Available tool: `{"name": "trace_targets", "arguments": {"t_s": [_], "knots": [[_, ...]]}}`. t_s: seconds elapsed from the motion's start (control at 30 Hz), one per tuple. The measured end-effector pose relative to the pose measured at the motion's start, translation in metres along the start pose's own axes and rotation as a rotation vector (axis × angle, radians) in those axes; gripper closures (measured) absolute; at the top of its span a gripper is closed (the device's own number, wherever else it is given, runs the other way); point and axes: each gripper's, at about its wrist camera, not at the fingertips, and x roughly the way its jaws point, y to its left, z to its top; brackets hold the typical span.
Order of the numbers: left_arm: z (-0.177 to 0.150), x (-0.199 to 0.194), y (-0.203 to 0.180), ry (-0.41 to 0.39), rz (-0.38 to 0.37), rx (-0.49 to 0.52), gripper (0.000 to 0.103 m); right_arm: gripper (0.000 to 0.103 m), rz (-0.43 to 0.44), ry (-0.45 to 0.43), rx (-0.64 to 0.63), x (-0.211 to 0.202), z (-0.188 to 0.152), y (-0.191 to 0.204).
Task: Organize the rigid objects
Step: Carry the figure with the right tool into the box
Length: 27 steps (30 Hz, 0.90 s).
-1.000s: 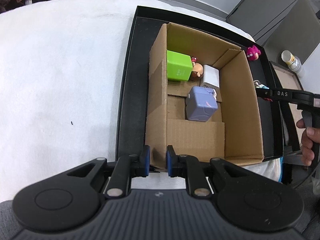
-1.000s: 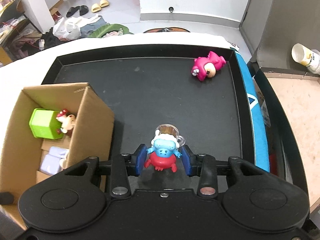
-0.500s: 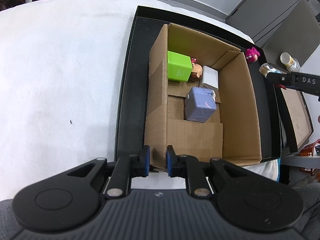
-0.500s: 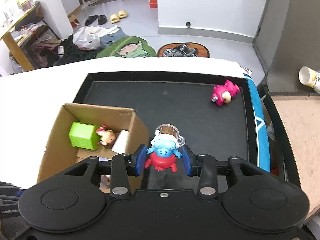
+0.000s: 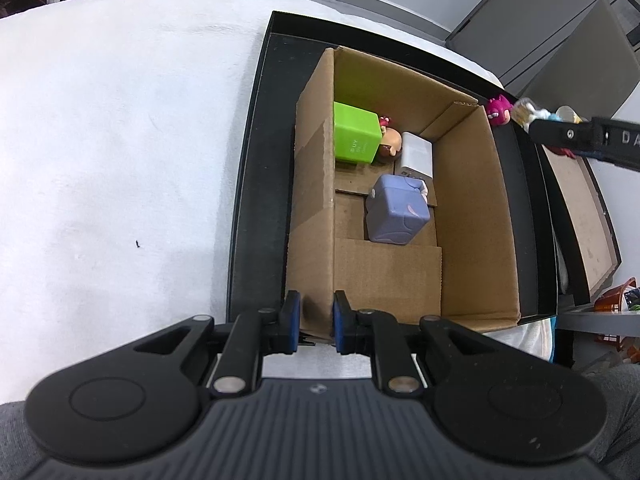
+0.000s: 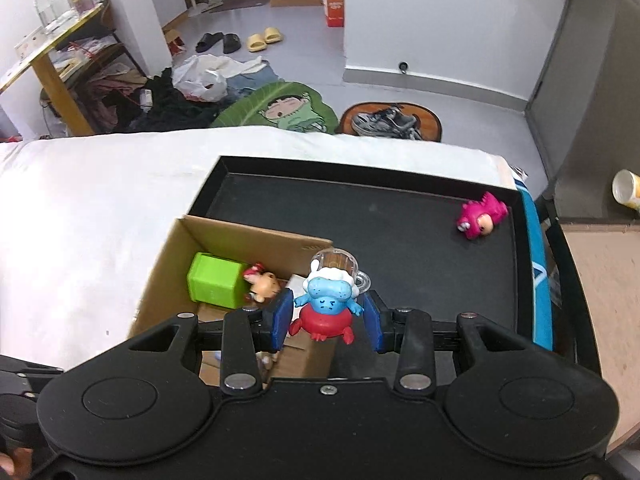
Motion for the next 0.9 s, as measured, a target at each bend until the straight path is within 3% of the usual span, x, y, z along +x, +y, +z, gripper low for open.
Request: {"name": "trace_targets", "arguments": {"t_s": [0.43, 0.9], "knots": [[0.0, 0.0, 0.002, 0.001, -0.011, -0.008, 0.088, 0.065, 0.083, 0.0, -0.057, 0.006, 0.005, 0.045], [0.0, 0.001, 0.004, -0.002, -0.018, -0.012, 0.088, 0.065, 0.146, 0.069, -0.05, 0.042, -0.016, 0.074]]}}
